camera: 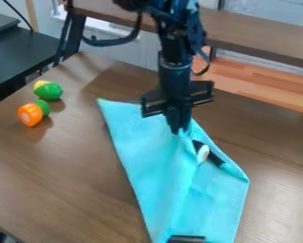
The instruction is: Fold the cloth from bottom left to top right
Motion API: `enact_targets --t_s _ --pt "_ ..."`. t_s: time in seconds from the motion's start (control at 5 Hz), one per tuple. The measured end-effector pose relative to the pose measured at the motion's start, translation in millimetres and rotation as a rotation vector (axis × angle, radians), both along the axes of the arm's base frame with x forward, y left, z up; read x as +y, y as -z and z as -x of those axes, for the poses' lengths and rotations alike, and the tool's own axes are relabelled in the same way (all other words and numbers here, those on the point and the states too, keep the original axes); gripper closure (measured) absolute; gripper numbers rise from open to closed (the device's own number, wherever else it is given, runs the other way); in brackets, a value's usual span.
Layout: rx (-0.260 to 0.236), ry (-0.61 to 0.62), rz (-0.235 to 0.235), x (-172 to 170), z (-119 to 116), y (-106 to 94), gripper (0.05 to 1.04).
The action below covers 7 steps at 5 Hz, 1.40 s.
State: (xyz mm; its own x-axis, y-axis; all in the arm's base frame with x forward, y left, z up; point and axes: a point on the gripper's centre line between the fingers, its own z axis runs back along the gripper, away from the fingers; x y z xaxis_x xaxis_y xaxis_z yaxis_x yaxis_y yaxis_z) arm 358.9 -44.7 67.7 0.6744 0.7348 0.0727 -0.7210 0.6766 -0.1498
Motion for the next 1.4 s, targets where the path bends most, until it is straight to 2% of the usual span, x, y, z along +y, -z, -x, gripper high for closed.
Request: enact_targets --t_s 0.6,1.0,1.2,1.4 --pt "-0.023 -0.015 0.005 -32.9 -31.4 -0.3 1.032" --pt "-0.014 0.016 0.001 -57.5 -36.5 8.2 1.013" --pt "-0.014 0.027 -0.005 -66.4 -40.3 11.1 0.871" --pt "-0.010 0.028 -0.015 -66.4 -44.8 9.3 0.612"
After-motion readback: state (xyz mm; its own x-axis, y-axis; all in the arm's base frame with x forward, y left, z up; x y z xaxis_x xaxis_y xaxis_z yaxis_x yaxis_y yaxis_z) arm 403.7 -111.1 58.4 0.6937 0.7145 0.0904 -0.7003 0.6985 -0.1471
